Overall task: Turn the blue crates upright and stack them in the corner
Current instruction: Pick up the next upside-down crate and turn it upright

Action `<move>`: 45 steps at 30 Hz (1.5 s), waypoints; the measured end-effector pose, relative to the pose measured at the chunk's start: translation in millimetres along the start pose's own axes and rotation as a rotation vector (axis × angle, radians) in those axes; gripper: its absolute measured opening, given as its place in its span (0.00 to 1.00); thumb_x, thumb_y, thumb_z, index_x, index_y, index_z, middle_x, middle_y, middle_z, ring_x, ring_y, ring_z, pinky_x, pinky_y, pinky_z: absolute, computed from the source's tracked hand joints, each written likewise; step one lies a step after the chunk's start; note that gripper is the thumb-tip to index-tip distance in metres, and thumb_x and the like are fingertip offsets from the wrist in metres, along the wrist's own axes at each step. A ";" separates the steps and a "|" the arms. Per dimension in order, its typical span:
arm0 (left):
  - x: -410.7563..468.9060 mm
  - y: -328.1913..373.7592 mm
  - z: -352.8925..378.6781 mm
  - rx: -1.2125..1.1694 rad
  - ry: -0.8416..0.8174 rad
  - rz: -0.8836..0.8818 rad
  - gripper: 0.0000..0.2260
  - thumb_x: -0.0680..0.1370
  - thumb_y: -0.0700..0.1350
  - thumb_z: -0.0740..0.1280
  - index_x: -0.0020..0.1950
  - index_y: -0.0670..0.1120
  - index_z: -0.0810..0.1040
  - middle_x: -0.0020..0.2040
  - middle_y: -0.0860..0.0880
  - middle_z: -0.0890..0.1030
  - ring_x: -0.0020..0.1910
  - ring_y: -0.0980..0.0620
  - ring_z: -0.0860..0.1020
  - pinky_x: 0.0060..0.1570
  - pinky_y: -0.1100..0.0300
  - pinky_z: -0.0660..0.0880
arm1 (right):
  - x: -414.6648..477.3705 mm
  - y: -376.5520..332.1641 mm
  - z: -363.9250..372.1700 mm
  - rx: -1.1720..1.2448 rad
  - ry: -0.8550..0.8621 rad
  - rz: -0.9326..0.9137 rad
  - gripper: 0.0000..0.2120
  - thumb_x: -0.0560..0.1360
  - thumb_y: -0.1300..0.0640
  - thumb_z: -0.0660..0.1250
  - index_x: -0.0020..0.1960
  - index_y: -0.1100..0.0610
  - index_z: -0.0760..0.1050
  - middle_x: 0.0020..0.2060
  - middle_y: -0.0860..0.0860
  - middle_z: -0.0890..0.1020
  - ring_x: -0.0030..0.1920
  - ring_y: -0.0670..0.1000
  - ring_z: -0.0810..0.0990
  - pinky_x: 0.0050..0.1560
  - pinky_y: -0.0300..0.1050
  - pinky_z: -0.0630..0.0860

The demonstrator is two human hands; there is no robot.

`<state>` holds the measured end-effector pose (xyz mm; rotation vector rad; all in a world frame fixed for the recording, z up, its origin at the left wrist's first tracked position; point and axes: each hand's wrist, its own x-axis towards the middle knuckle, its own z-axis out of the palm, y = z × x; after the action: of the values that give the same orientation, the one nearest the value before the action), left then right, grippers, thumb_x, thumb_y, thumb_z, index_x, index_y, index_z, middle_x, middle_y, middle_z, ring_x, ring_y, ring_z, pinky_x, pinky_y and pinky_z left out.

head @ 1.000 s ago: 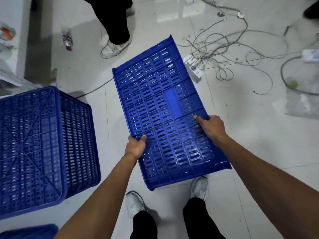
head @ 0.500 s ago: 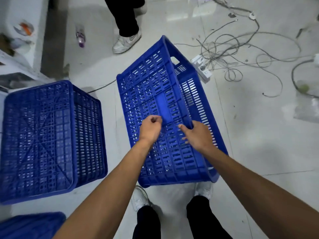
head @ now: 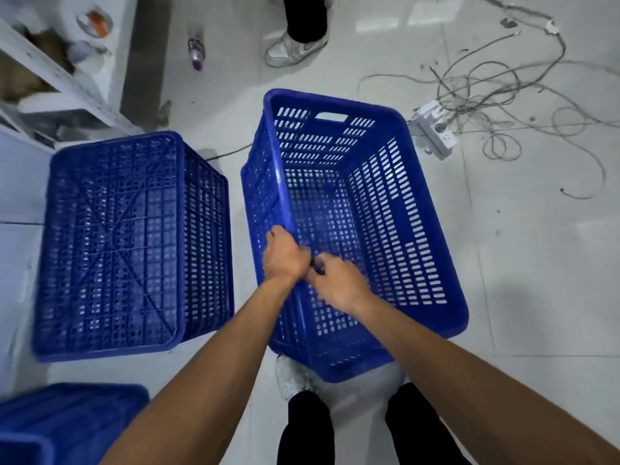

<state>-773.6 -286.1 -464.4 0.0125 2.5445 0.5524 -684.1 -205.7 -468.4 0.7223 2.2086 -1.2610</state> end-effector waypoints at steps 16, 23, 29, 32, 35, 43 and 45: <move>91.7 -182.0 -3.5 -0.093 -0.102 -0.259 0.05 0.77 0.39 0.65 0.44 0.40 0.69 0.38 0.45 0.74 0.31 0.50 0.71 0.25 0.60 0.65 | 80.2 82.0 -37.2 -0.384 0.159 0.424 0.21 0.80 0.50 0.59 0.69 0.59 0.66 0.64 0.62 0.76 0.61 0.64 0.76 0.59 0.53 0.72; 106.8 -205.7 2.1 -0.048 -0.126 -0.291 0.06 0.78 0.42 0.66 0.48 0.40 0.72 0.41 0.44 0.77 0.33 0.50 0.73 0.26 0.60 0.66 | 107.2 88.1 -43.5 -0.430 0.261 0.445 0.20 0.79 0.49 0.60 0.68 0.56 0.69 0.60 0.61 0.79 0.57 0.64 0.78 0.58 0.53 0.73; 107.0 -209.3 8.9 -0.036 -0.122 -0.290 0.11 0.79 0.43 0.65 0.58 0.40 0.69 0.48 0.42 0.77 0.40 0.45 0.76 0.37 0.53 0.72 | 123.2 89.5 -42.4 -0.412 0.437 0.446 0.18 0.78 0.52 0.64 0.61 0.63 0.67 0.56 0.60 0.78 0.52 0.64 0.79 0.53 0.56 0.77; 107.2 -204.9 7.5 -0.011 -0.139 -0.303 0.15 0.80 0.42 0.64 0.64 0.39 0.68 0.44 0.45 0.75 0.35 0.49 0.73 0.37 0.52 0.72 | 121.3 88.3 -42.5 -0.414 0.489 0.429 0.17 0.78 0.56 0.64 0.61 0.65 0.65 0.56 0.61 0.75 0.53 0.65 0.78 0.48 0.55 0.73; 108.1 -199.5 2.4 0.049 -0.123 -0.273 0.18 0.81 0.43 0.62 0.68 0.38 0.65 0.44 0.44 0.75 0.36 0.47 0.74 0.36 0.51 0.72 | 118.1 89.7 -46.9 -0.394 0.547 0.355 0.18 0.76 0.59 0.63 0.63 0.64 0.65 0.58 0.61 0.73 0.54 0.64 0.77 0.47 0.54 0.73; 113.4 -193.2 0.7 0.117 -0.126 -0.293 0.24 0.81 0.41 0.62 0.75 0.40 0.60 0.48 0.42 0.77 0.37 0.45 0.75 0.33 0.52 0.72 | 118.5 96.6 -60.4 -0.343 0.348 0.387 0.18 0.77 0.57 0.60 0.66 0.58 0.66 0.58 0.59 0.79 0.53 0.62 0.79 0.51 0.54 0.75; 117.7 -195.1 -2.2 0.061 -0.146 -0.346 0.20 0.79 0.40 0.63 0.71 0.41 0.65 0.44 0.44 0.76 0.37 0.46 0.76 0.35 0.52 0.75 | 120.5 96.4 -62.3 -0.315 0.323 0.412 0.18 0.78 0.57 0.60 0.66 0.59 0.66 0.59 0.60 0.78 0.55 0.63 0.78 0.52 0.54 0.74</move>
<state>-856.3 -451.9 -597.0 -0.3467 2.3483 0.3252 -719.4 -85.0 -577.5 1.2367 2.2679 -0.6112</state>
